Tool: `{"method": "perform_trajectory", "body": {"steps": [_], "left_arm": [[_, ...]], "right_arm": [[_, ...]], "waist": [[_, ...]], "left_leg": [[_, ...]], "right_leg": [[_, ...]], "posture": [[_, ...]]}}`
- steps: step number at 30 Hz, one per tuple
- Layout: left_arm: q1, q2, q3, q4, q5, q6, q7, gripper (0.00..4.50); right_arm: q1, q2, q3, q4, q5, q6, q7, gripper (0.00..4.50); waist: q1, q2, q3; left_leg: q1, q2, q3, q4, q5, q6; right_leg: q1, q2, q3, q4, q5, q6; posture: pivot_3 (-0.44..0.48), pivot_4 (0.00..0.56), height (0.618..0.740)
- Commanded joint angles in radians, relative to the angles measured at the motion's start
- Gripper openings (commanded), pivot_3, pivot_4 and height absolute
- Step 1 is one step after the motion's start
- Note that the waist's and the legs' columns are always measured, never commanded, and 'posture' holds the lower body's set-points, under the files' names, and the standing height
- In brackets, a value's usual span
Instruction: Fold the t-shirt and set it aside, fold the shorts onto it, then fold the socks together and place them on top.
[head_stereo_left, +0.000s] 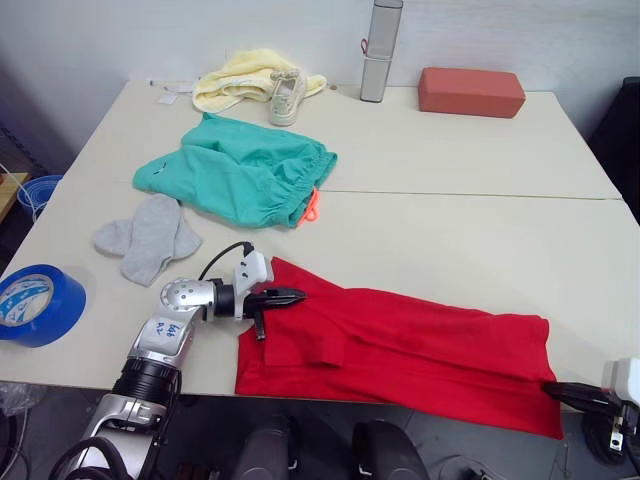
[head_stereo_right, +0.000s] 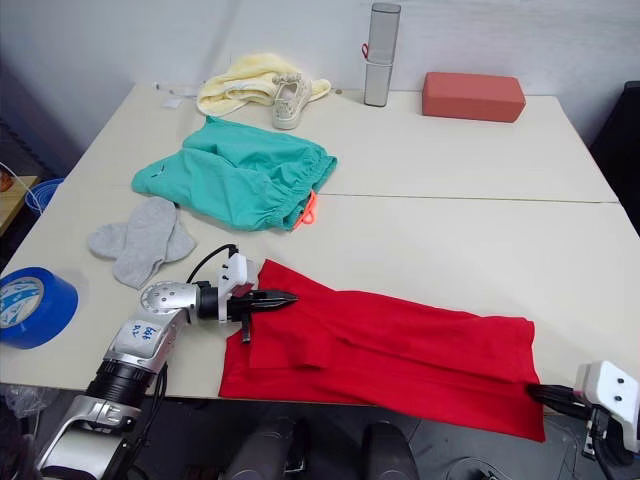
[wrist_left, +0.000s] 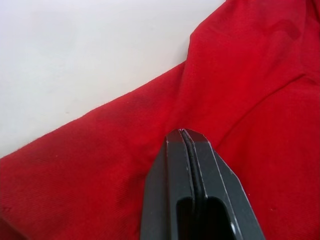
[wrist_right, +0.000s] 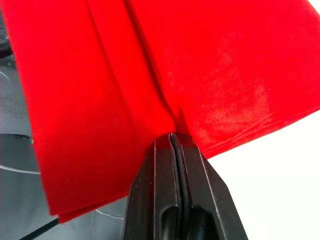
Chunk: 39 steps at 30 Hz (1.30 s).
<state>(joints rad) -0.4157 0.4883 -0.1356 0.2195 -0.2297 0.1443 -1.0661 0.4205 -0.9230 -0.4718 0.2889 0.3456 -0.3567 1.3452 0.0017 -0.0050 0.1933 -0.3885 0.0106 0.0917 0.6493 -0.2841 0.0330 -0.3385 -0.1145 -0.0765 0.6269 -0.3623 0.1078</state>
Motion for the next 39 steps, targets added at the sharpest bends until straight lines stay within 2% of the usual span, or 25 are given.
{"method": "perform_trajectory", "body": {"steps": [1, 2, 5, 9, 11, 14, 15, 17, 22, 23, 29, 33, 39], "left_arm": [[0.005, 0.004, 0.000, 0.016, 0.007, -0.018, -0.008, 0.02], [0.007, 0.004, 0.003, 0.017, 0.004, -0.031, -0.014, 0.02], [0.018, 0.013, 0.032, 0.006, -0.027, -0.067, -0.038, 0.00], [0.050, 0.029, 0.103, -0.069, -0.130, -0.073, -0.098, 0.00], [0.062, 0.035, 0.120, -0.137, -0.174, -0.023, -0.104, 0.00], [0.056, 0.017, 0.101, -0.182, -0.172, 0.027, -0.063, 0.00], [0.054, 0.009, 0.092, -0.189, -0.165, 0.032, -0.052, 0.00], [0.046, -0.013, 0.074, -0.198, -0.149, 0.051, -0.020, 0.00], [0.034, -0.070, 0.025, -0.181, -0.088, 0.064, 0.065, 0.00], [0.034, -0.077, 0.019, -0.175, -0.077, 0.063, 0.080, 0.00], [0.020, -0.107, -0.012, -0.103, 0.018, 0.080, 0.198, 0.00], [0.017, -0.100, -0.005, -0.065, 0.062, 0.093, 0.262, 0.00], [0.023, -0.091, 0.003, -0.046, 0.074, 0.099, 0.290, 0.00]], "right_arm": [[-0.011, 0.019, 0.001, 0.040, 0.045, 0.024, 0.028, 0.00], [-0.008, 0.020, -0.007, 0.029, 0.084, 0.078, 0.044, 0.00], [0.007, 0.015, -0.039, -0.004, 0.149, 0.146, 0.078, 0.59], [0.038, -0.015, -0.111, -0.116, 0.235, 0.255, 0.104, 2.02], [0.024, -0.020, -0.139, -0.252, 0.346, 0.424, 0.052, 2.66], [-0.038, 0.008, -0.072, -0.401, 0.373, 0.523, -0.026, 2.66], [-0.063, 0.026, -0.047, -0.428, 0.370, 0.538, -0.052, 2.48], [-0.121, 0.069, 0.021, -0.457, 0.325, 0.540, -0.119, 2.00], [-0.270, 0.203, 0.198, -0.464, 0.116, 0.439, -0.292, 0.22], [-0.286, 0.220, 0.220, -0.463, 0.086, 0.426, -0.314, 0.04], [-0.302, 0.285, 0.317, -0.496, -0.038, 0.390, -0.429, 0.04], [-0.245, 0.269, 0.260, -0.481, -0.078, 0.364, -0.491, 0.04], [-0.167, 0.252, 0.135, -0.448, -0.108, 0.372, -0.579, 0.04]], "waist": [[0.000, 0.000, 0.000], [0.000, 0.000, 0.000], [0.000, 0.000, 0.000], [-0.003, 0.001, 0.000], [-0.007, 0.002, 0.001], [-0.004, 0.002, 0.001], [-0.002, 0.002, 0.001], [0.006, 0.002, 0.001], [0.020, 0.002, 0.001], [0.020, 0.002, 0.001], [0.022, 0.001, 0.001], [0.022, 0.001, 0.001], [0.020, 0.002, 0.001]], "left_leg": [[0.000, 0.000, 0.000, 0.000, 0.000, 0.000], [0.000, 0.000, 0.000, 0.000, 0.000, 0.000], [0.000, 0.000, 0.000, 0.000, 0.000, 0.000], [0.000, 0.000, 0.000, -0.001, 0.000, 0.000], [-0.001, 0.000, 0.000, -0.001, 0.000, 0.000], [0.000, 0.001, 0.000, -0.001, -0.001, 0.000], [0.000, 0.002, -0.001, -0.001, -0.003, -0.002], [-0.001, 0.001, -0.001, -0.001, -0.003, -0.003], [-0.003, 0.000, 0.000, -0.001, 0.001, -0.001], [-0.003, 0.000, 0.000, -0.001, 0.001, -0.001], [-0.003, -0.001, 0.001, 0.000, 0.001, -0.001], [-0.002, 0.000, 0.001, 0.000, 0.002, 0.000], [-0.001, 0.000, 0.001, -0.001, 0.003, -0.001]], "right_leg": [[0.000, 0.000, 0.000, 0.000, 0.000, 0.000], [0.000, 0.000, 0.000, 0.000, 0.000, 0.000], [0.000, 0.000, 0.000, 0.000, 0.000, 0.000], [-0.001, 0.000, 0.000, -0.001, 0.000, 0.000], [-0.002, 0.000, 0.001, -0.001, 0.000, 0.000], [-0.001, 0.000, 0.001, -0.001, 0.002, -0.003], [-0.001, 0.000, 0.001, -0.001, 0.002, -0.003], [-0.002, 0.000, 0.000, -0.001, 0.002, -0.003], [-0.004, 0.000, 0.000, -0.001, 0.002, -0.003], [-0.004, 0.000, 0.000, -0.001, 0.002, -0.003], [-0.004, 0.000, -0.001, 0.000, 0.002, -0.002], [-0.003, 0.000, 0.000, 0.000, 0.002, -0.002], [-0.002, 0.000, 0.000, 0.001, 0.003, -0.001]], "posture": [[0.000, 0.150, 0.740], [0.000, 0.150, 0.740], [0.000, 0.150, 0.740], [0.000, 0.150, 0.740], [0.000, 0.150, 0.740], [0.000, 0.150, 0.740], [0.000, 0.150, 0.740], [0.000, 0.150, 0.740], [0.000, 0.150, 0.740], [0.000, 0.150, 0.740], [0.000, 0.150, 0.740], [0.000, 0.150, 0.740], [0.000, 0.150, 0.740]]}}
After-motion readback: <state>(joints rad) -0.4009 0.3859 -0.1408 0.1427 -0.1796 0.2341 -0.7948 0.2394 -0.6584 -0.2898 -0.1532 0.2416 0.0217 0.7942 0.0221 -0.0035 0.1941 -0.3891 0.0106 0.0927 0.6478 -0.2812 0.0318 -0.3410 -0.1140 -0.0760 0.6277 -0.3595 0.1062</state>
